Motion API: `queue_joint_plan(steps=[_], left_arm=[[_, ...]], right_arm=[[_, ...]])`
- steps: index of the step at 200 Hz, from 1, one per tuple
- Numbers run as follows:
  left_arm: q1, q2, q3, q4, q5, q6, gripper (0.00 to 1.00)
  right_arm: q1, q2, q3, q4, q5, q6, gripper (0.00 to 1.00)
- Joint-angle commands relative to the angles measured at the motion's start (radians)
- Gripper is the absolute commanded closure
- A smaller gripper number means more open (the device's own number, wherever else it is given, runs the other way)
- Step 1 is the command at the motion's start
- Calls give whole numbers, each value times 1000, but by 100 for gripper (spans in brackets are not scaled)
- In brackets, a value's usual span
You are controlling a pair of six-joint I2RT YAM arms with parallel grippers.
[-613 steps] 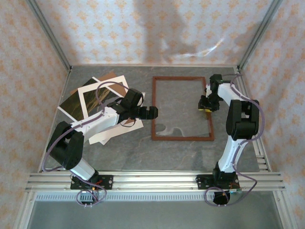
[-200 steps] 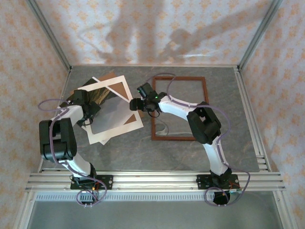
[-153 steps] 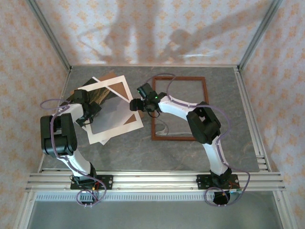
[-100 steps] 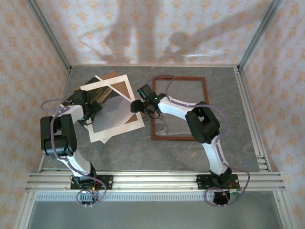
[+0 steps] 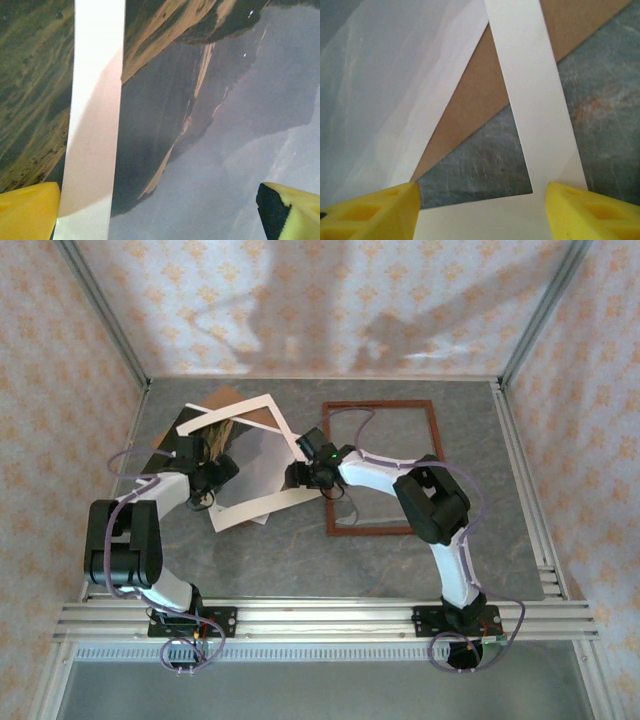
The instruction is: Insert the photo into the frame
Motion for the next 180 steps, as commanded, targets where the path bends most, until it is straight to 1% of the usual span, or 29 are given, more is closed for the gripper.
queue_joint_plan(steps=[1,27,47,58,68,78,103,136,155,180], left_arm=[[0,-50,17,-42,-43,19,1],[0,-80,40,-70,-103,49,0],[0,-101,49,-80,-185,63,0],[1,-108,52,-82,-234,64,0],[1,-108,54,-77,-248,64,0],[0,-105,57,-70,-230,62,0],[-10,-89,50,-24,-121,37,1],[-21,-70,45,-3,-90,35,1],[-25,-63,43,10,-76,32,1],[-31,-54,43,23,-63,36,1]], right_arm=[[6,-59,-49,-23,-31,21,37],[16,-132,-117,0,-86,21,45],[20,-187,-157,26,-141,17,49],[22,-207,-165,33,-147,9,50],[20,-214,-160,32,-132,-1,51],[20,-207,-144,25,-103,-11,51],[20,-136,-49,-39,15,-35,49],[19,-53,53,-87,155,-79,45],[13,-6,105,-116,180,-98,42],[-1,36,144,-131,193,-108,42]])
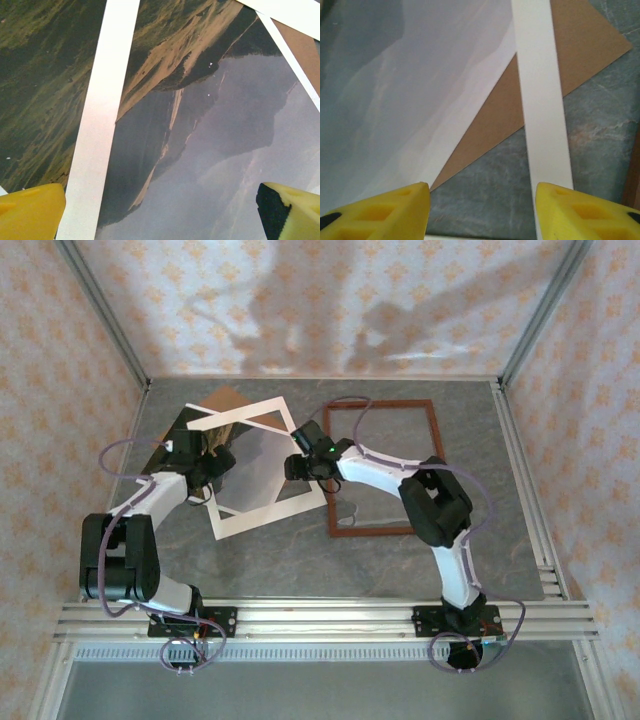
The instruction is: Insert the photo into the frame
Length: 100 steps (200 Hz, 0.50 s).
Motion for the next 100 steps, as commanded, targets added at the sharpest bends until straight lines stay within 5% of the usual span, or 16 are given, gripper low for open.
queue_joint_plan(steps=[1,100], left_arm=[[-10,18,8,36,19,0,1],[-12,42,0,35,45,25,1]], right_arm=[[-15,40,45,-61,79,-34,42],[-88,24,-5,-141,89,-42,39]])
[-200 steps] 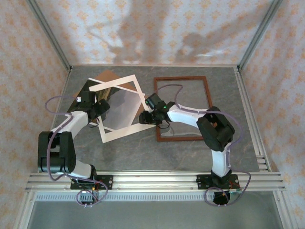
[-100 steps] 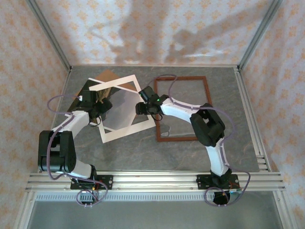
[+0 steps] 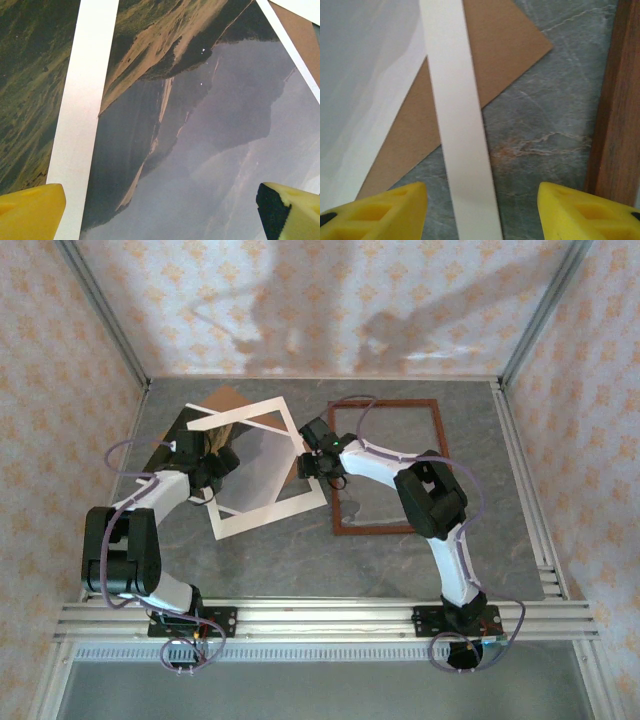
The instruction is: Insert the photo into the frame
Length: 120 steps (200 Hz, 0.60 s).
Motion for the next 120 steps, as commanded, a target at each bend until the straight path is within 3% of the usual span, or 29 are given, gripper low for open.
queue_joint_plan(steps=[1,32,120], left_arm=[[-7,7,0,14,12,23,1],[-7,21,3,10,11,27,1],[-7,81,24,-19,9,67,2]], right_arm=[[-23,-33,-35,-64,52,-13,40],[-10,3,23,-38,-61,-29,38],[-3,123,181,-67,-47,-29,32]])
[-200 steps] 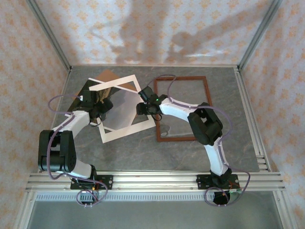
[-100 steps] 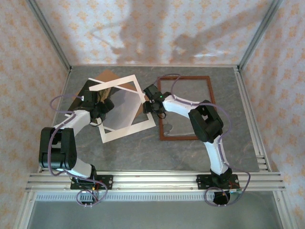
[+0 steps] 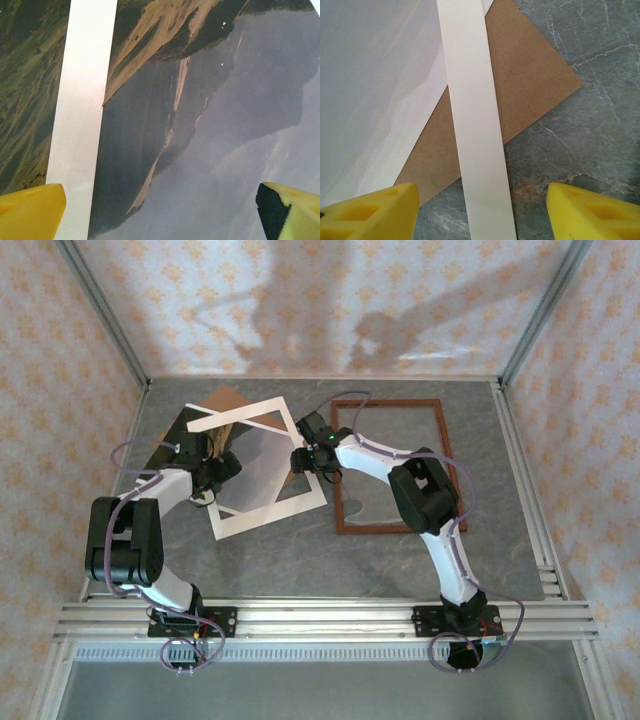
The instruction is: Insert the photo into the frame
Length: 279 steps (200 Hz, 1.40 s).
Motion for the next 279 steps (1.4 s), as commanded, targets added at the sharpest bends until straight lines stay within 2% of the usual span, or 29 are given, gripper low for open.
queue_joint_plan(steps=[1,55,128,204,243,279], left_arm=[[-7,18,24,-17,3,23,1],[-7,33,-4,-3,9,24,2],[-7,39,-26,11,8,29,2],[-7,39,-34,21,13,28,2],[-7,36,-39,23,17,28,3],[-7,15,-34,20,20,24,3]], right_arm=[[2,39,53,-35,1,-11,32],[2,95,109,-42,-96,-1,32],[-5,87,107,0,-260,43,40],[-47,23,29,118,-423,121,45],[-54,12,-20,204,-510,157,51],[-56,-3,-60,242,-533,159,57]])
